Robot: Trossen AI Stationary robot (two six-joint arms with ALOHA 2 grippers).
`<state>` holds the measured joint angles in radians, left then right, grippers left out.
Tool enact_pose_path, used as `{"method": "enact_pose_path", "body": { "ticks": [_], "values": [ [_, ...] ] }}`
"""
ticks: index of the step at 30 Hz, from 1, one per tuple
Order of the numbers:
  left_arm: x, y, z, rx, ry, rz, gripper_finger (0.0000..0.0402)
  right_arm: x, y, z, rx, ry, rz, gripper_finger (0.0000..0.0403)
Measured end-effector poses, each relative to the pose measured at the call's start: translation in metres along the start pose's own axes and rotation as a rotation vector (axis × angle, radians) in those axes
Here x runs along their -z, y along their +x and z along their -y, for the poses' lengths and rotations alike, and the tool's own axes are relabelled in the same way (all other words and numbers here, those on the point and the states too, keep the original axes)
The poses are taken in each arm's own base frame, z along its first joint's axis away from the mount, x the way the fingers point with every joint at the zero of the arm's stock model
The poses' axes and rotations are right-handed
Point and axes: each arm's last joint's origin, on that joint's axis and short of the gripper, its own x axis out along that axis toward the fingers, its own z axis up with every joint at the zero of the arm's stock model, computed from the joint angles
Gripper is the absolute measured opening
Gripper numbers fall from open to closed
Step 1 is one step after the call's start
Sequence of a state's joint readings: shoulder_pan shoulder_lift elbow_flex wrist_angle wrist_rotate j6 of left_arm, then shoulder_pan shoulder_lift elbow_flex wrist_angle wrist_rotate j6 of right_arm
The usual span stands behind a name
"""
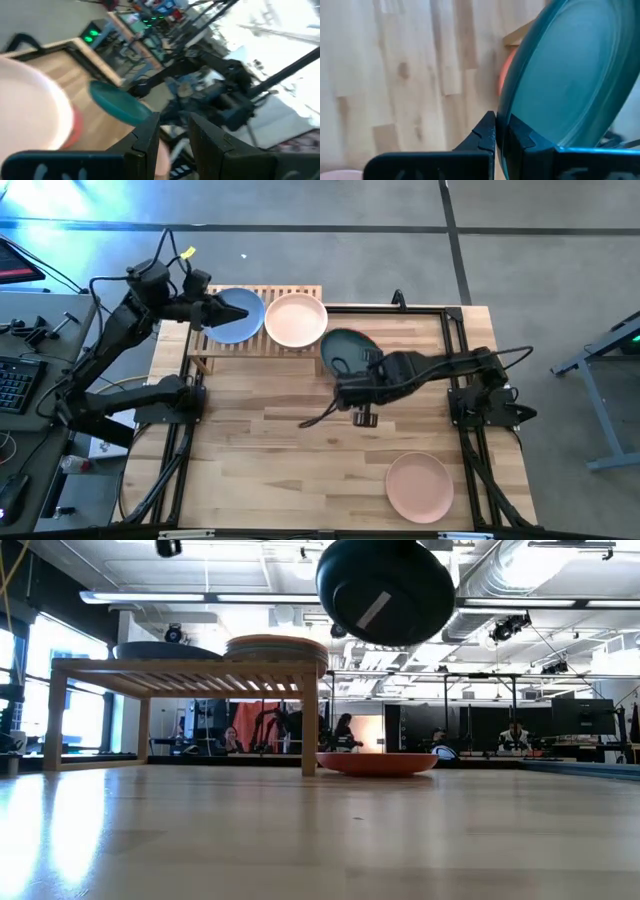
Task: Place and stack plates onto a shelf
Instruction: Stack the black plate on top of the blue plate on the shelf
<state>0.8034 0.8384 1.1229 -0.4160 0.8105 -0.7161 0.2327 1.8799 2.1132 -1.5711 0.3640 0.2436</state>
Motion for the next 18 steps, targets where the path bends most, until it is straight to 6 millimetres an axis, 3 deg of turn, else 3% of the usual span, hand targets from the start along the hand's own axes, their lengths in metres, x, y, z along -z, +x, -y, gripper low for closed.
{"method": "enact_pose_path", "body": {
  "ticks": [10,18],
  "values": [
    [-0.016,0.023,0.024,0.321,-0.034,-0.02,0.009,0.008,-0.017,0.033,0.091,-0.134,0.053,0.0],
    [-0.02,0.034,0.042,0.498,0.045,-0.011,0.009,0.008,-0.016,0.045,0.107,-0.231,0.04,0.0]
  ]
}}
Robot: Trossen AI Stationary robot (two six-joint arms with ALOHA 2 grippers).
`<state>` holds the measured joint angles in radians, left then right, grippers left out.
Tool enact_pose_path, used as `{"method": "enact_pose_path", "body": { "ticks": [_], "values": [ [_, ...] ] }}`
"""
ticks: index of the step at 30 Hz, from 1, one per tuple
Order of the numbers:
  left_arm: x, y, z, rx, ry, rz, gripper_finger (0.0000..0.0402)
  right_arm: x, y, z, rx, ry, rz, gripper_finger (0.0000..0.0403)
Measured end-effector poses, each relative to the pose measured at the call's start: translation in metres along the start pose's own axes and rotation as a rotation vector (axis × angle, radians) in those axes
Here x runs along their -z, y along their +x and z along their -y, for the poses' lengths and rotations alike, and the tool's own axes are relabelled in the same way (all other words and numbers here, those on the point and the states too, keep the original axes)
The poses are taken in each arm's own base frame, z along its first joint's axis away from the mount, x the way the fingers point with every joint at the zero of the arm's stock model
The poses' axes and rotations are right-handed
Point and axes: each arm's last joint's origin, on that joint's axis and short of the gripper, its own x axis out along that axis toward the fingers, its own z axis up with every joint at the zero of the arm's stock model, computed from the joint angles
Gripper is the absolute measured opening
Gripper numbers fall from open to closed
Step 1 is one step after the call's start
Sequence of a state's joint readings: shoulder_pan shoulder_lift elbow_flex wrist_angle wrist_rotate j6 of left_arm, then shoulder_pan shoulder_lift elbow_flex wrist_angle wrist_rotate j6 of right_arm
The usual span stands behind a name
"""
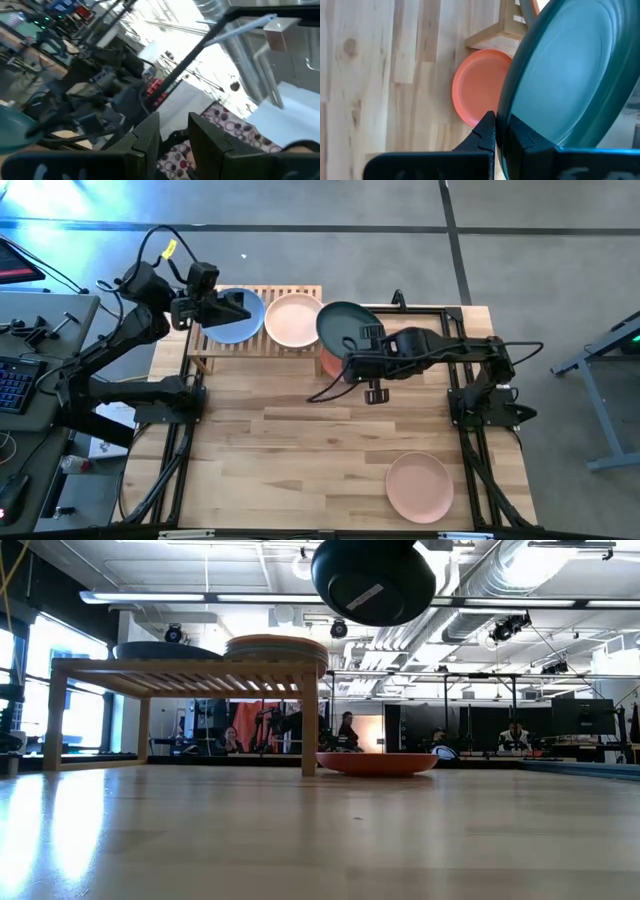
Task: Place and stack plates onto a shelf
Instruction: Stack the black plate on top of the blue plate on the shelf
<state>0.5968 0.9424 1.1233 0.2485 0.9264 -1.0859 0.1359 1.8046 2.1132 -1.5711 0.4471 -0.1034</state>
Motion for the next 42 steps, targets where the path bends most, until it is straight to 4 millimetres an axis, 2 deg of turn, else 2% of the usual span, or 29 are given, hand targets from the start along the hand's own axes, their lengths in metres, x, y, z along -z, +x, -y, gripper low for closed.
{"method": "enact_pose_path", "body": {
  "ticks": [5,13,17,23,30,37,42],
  "values": [
    [-0.003,0.011,0.004,0.043,0.01,-0.017,0.009,0.001,0.003,0.006,0.0,-0.039,-0.009,0.0],
    [-0.036,0.033,0.025,0.105,0.098,-0.016,0.009,0.003,0.007,0.015,-0.001,-0.061,-0.021,0.0],
    [-0.045,0.041,0.023,0.06,0.092,-0.055,0.009,0.003,0.008,0.017,0.0,-0.078,-0.024,0.0],
    [-0.036,0.043,0.002,-0.133,0.016,-0.132,0.009,0.003,0.008,0.016,-0.005,-0.132,-0.023,0.0],
    [-0.019,0.033,-0.022,-0.485,-0.024,-0.149,0.009,0.003,0.008,0.016,-0.007,-0.228,-0.022,0.0],
    [-0.008,0.022,-0.034,-0.795,-0.081,-0.128,0.009,0.003,0.008,0.016,-0.023,-0.331,-0.017,0.0],
    [-0.004,0.02,-0.043,-0.908,-0.173,-0.113,0.009,0.003,0.008,0.016,-0.025,-0.44,-0.015,0.0]
  ]
}}
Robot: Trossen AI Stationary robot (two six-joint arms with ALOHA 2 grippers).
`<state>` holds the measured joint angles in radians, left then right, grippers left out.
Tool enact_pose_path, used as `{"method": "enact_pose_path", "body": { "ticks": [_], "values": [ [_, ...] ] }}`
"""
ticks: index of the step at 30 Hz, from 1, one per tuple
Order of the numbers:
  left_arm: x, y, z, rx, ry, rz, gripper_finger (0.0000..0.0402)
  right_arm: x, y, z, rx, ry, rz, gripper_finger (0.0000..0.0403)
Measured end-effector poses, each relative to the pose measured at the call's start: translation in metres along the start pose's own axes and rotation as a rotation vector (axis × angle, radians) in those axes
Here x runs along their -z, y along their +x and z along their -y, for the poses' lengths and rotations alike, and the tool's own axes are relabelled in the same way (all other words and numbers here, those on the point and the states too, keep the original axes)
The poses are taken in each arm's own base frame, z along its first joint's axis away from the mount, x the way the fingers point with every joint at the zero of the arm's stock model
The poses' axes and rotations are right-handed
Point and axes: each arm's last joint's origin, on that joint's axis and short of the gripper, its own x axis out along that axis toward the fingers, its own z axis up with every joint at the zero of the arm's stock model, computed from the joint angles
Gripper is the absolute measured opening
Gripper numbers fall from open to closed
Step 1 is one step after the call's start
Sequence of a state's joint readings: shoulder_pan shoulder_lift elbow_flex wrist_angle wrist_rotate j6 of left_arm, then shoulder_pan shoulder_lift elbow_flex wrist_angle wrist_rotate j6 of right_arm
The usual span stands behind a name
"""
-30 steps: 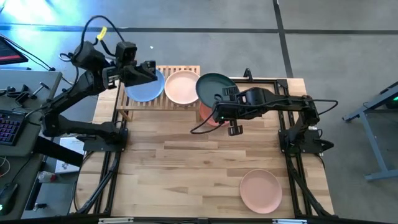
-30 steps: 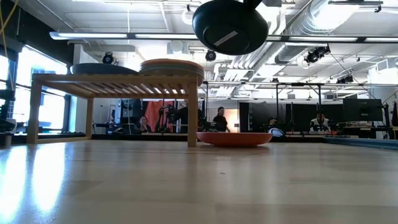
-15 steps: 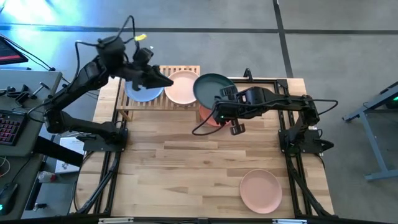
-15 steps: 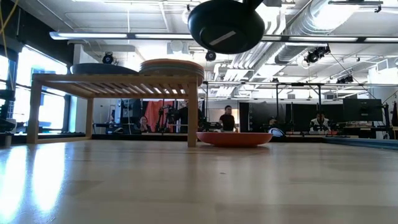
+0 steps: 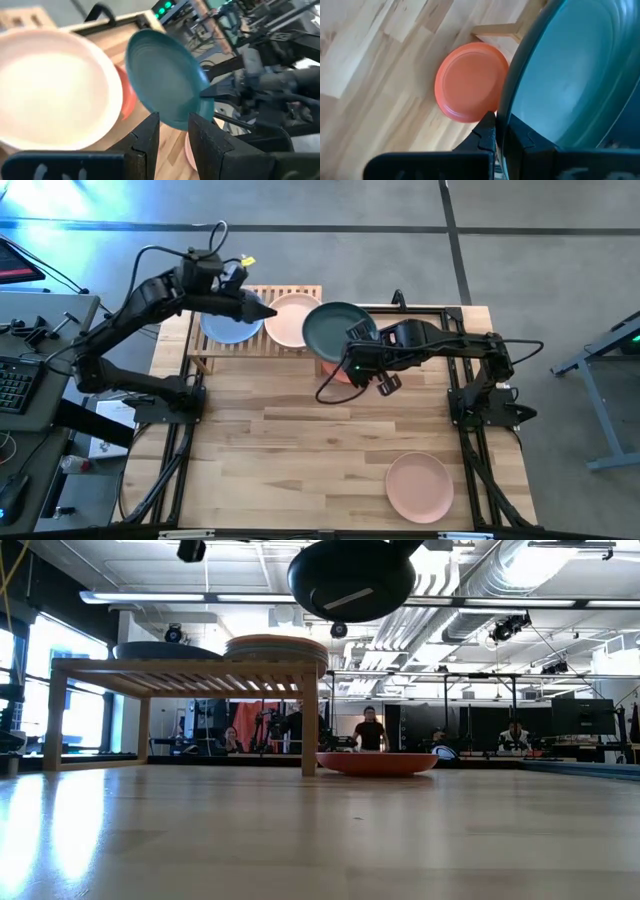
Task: Place and stack plates onto a shelf
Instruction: Stack the black plate on top of the blue plate on the shelf
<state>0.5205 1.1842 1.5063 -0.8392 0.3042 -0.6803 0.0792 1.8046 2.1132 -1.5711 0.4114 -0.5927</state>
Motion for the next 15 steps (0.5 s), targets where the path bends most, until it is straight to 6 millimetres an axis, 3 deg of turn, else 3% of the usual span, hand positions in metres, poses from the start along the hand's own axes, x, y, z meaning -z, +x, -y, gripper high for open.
{"method": "enact_pose_path", "body": {
  "ticks": [8,15],
  "values": [
    [-0.002,0.023,-0.007,-0.035,-0.092,-0.065,0.009,-0.001,0.0,0.001,0.006,-0.201,0.007,0.0],
    [-0.002,0.038,-0.013,-0.077,-0.12,-0.112,0.009,-0.002,0.0,0.002,0.035,-0.26,0.0,0.0]
  ]
}}
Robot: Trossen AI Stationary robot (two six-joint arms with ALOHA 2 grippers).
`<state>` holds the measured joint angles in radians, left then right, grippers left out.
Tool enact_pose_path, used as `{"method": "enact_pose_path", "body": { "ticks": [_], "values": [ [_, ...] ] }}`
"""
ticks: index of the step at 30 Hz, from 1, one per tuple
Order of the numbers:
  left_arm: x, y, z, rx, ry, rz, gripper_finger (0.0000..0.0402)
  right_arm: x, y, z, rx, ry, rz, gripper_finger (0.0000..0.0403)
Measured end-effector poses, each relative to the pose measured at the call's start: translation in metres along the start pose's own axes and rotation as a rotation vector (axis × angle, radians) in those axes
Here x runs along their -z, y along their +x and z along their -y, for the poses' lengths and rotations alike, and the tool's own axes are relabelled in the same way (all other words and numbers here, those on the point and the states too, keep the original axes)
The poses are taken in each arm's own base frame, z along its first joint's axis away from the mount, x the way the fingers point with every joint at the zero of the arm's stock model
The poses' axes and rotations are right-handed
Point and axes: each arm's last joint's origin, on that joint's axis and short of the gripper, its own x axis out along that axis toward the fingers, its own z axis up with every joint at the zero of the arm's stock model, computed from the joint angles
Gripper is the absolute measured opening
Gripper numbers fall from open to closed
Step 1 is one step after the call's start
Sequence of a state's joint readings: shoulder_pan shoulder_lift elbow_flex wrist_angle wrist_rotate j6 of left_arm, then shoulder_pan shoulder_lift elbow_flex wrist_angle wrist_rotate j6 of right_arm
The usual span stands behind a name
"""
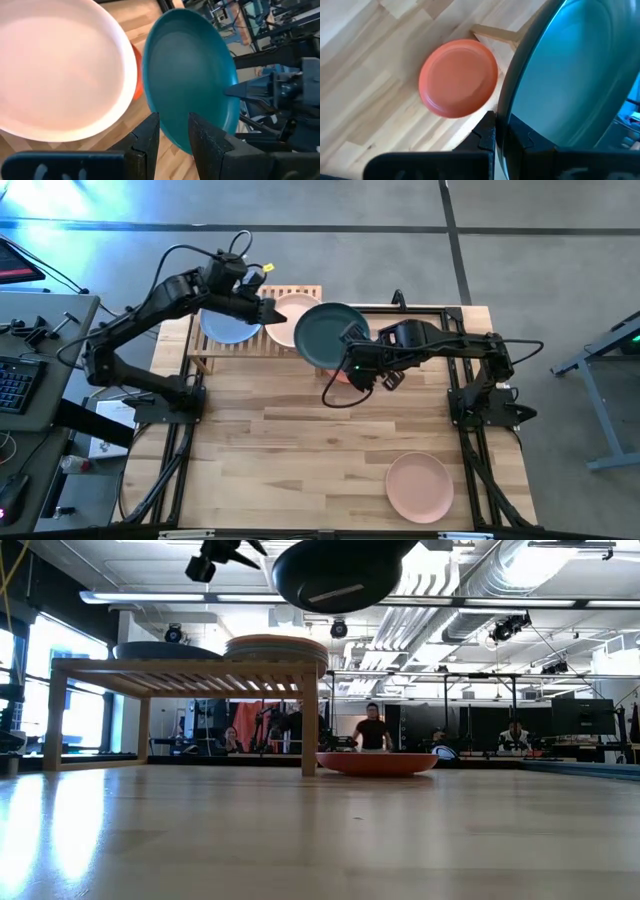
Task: Place and stack plates onto a shelf
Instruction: Stack the black plate on top of the blue plate on the shelf
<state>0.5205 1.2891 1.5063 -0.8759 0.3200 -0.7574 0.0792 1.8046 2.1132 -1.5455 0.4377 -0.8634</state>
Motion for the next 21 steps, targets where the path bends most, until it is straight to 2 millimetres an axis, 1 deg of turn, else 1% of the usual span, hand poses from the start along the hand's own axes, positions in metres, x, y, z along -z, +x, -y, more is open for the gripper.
{"method": "enact_pose_path", "body": {
  "ticks": [13,21],
  "values": [
    [-0.006,0.027,-0.007,-0.056,-0.022,-0.042,0.009,-0.003,0.0,0.005,0.059,-0.035,0.015,0.0],
    [-0.008,0.036,-0.01,-0.074,-0.029,-0.059,0.009,-0.004,0.0,0.006,0.081,-0.027,0.011,0.0]
  ]
}}
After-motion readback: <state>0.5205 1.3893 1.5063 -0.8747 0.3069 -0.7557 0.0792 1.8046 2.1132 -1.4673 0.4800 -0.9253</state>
